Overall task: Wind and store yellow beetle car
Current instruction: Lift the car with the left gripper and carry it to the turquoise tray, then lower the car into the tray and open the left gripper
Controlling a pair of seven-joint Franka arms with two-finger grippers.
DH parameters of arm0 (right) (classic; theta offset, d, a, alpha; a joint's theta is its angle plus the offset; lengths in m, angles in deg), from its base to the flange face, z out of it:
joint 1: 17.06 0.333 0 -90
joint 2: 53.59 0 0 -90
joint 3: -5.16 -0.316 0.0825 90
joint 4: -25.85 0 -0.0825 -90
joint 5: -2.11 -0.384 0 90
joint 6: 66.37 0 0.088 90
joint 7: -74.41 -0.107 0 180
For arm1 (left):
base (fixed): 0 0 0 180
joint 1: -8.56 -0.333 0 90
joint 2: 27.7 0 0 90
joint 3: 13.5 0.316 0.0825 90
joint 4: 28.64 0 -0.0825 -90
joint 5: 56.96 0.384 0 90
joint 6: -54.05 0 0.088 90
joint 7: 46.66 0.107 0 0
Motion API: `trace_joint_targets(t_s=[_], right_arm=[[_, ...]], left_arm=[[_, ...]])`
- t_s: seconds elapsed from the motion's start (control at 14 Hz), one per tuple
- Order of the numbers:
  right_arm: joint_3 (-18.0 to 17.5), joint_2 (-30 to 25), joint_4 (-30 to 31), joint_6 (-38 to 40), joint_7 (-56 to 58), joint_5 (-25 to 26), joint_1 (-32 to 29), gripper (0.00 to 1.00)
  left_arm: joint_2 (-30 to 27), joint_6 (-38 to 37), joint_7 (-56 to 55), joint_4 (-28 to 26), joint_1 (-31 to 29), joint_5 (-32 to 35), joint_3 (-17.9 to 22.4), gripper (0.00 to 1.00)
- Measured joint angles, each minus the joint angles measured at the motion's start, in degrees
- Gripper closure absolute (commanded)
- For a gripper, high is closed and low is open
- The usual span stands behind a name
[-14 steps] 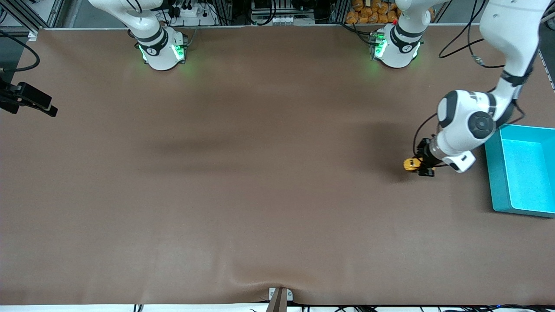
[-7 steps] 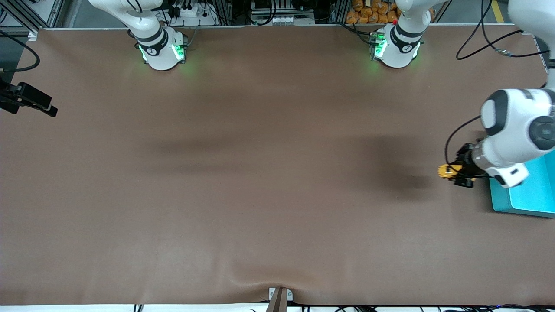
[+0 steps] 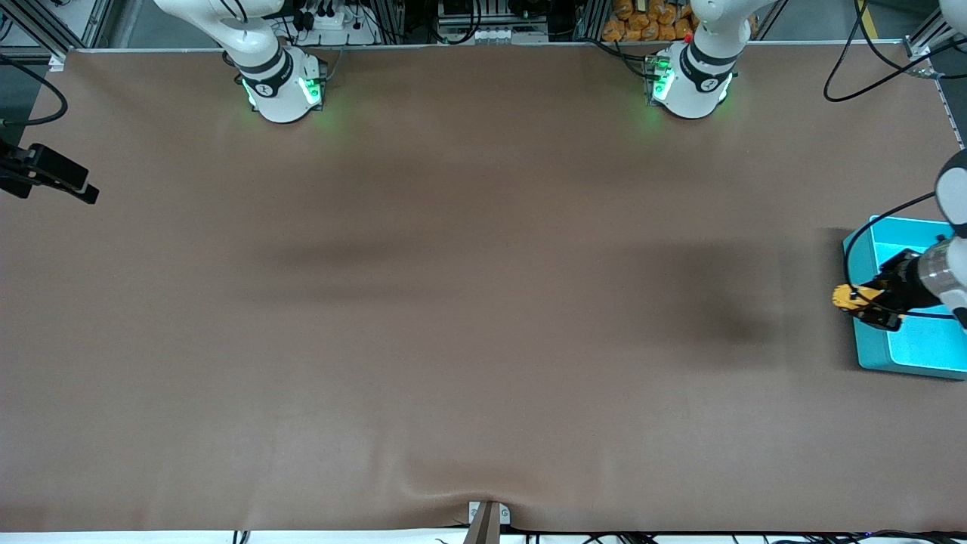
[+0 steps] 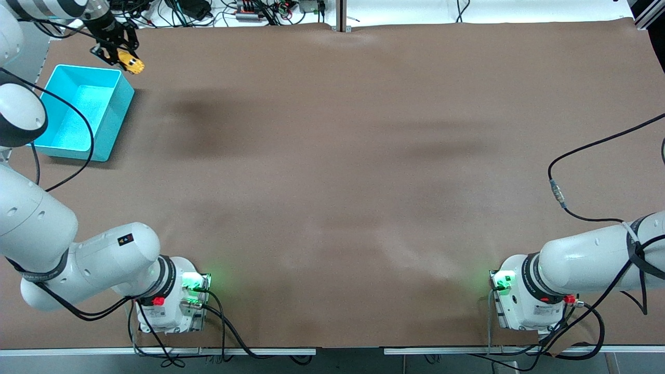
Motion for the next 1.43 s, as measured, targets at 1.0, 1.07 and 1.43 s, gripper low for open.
trace_joint_targets(t_s=[1.0,1.07,1.43], right_arm=[[0.07,0.18,0.12,0.00,0.00,0.00,-0.04,0.00],[0.07,0.22,0.12,0.00,0.00,0.00,-0.04,0.00],[0.10,0.29,0.15,0.00,0.00,0.00,-0.04,0.00]], left_arm=[[0.34,-1.06,31.98,0.52,-11.08,7.34,0.74,1.00],[0.47,-0.96,34.58,0.54,-12.02,7.35,0.75,1.00],[3.10,2.84,49.52,0.63,-16.12,7.37,0.78,1.00]])
